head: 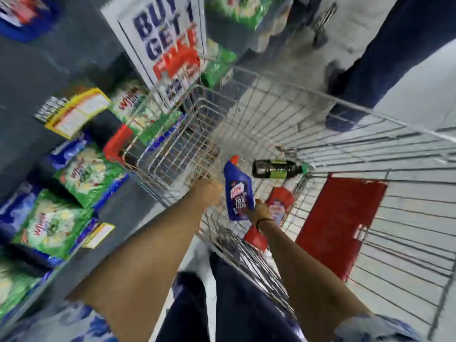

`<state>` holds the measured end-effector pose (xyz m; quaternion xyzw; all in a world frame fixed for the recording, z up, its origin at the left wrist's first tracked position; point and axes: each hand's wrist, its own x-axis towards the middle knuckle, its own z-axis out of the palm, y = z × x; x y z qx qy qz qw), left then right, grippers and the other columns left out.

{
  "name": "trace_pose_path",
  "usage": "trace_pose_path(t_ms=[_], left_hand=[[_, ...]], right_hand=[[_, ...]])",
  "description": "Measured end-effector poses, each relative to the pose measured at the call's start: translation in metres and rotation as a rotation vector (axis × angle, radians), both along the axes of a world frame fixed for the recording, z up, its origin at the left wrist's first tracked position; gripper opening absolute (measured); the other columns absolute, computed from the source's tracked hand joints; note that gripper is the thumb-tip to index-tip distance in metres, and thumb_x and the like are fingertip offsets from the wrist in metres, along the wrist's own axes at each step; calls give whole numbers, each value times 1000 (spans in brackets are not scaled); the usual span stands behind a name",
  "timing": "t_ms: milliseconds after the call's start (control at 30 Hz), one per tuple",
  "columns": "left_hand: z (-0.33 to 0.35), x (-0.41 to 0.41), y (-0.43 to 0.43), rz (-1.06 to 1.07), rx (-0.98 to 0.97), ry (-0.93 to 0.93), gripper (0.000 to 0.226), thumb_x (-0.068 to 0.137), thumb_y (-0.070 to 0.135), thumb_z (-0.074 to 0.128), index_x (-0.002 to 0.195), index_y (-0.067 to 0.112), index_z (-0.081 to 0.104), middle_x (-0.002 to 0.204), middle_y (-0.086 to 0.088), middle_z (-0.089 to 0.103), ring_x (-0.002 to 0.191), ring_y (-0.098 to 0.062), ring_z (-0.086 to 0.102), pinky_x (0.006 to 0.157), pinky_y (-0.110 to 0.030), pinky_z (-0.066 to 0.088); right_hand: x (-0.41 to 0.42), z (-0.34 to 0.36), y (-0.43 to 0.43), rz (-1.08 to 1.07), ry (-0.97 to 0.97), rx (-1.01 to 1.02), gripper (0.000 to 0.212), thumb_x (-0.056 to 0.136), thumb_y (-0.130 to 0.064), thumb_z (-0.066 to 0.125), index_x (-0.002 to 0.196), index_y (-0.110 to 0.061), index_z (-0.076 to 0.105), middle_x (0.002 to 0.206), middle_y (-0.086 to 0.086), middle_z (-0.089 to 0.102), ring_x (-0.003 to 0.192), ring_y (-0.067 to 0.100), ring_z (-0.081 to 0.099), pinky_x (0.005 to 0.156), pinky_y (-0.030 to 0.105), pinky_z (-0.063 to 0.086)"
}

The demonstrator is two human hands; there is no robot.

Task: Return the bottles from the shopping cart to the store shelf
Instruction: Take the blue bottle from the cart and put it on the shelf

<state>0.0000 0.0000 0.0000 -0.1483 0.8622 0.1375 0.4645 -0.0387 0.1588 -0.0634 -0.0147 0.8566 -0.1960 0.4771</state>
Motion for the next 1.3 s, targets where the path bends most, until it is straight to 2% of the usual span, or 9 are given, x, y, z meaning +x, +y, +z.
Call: trace_pose_path(t_ms=[100,233,367,500,633,867,1000,1100,1300], left_hand=[[-37,-17,2,107,77,45,38,91,31,45,121,9,51,126,-14,57,114,-33,54,95,-42,45],[-88,-32,11,625,127,185,45,84,36,57,117,5,54,117,-20,62,104,-37,59,88,-45,50],[-123,-43,22,1188,273,200,41,83,28,58,116,4,55,112,-12,63,99,-27,60,88,-40,48],[-135,-39,26,1439,367,143,50,80,45,58,107,3,61,101,-14,66,87,-29,62,79,-39,49],[-102,-38,11,1439,497,50,41,72,55,64,77,14,61,82,-9,71,74,-26,66,75,-34,54],[14,-50,-29,1347,680,320,36,74,49,66,92,18,64,84,-1,71,74,-16,67,53,-22,50],[84,-43,-52,1300,674,570,39,77,41,67,102,11,63,87,-5,70,73,-16,65,44,-13,50],[133,-28,-63,1288,671,708,32,76,39,68,95,14,65,82,-3,69,73,-17,65,55,-21,52],[181,10,-84,1316,659,876,26,70,39,74,78,16,66,70,0,71,66,-15,64,60,-23,53]], right_hand=[[-12,-22,-6,-59,5,-24,62,74,-25,74,121,2,45,120,24,59,109,38,56,85,41,46],[-11,-56,2,-139,-84,-75,64,71,-25,77,122,-3,46,117,16,61,106,31,58,76,31,42],[-17,-75,8,-59,-108,-75,57,65,-40,80,103,-11,49,92,4,54,83,22,51,66,27,37],[-11,-81,11,53,-87,-104,63,63,-46,79,103,-10,46,94,7,57,82,23,52,65,31,41],[-6,-52,10,-130,-189,-306,71,64,-35,81,119,-9,43,111,5,60,100,23,59,88,36,52],[-35,39,-14,-206,-178,-608,51,76,-16,72,117,-18,42,98,-9,57,93,15,58,75,17,50],[-48,94,-32,-117,-80,-737,37,77,-11,71,100,-30,51,94,-11,62,85,10,62,84,30,52],[-41,138,-45,-65,-28,-815,36,78,-6,69,104,-24,51,95,-10,63,78,-3,63,75,18,53],[-11,190,-67,-5,-4,-918,36,79,-3,66,109,-16,50,96,-7,61,82,2,64,67,11,53]])
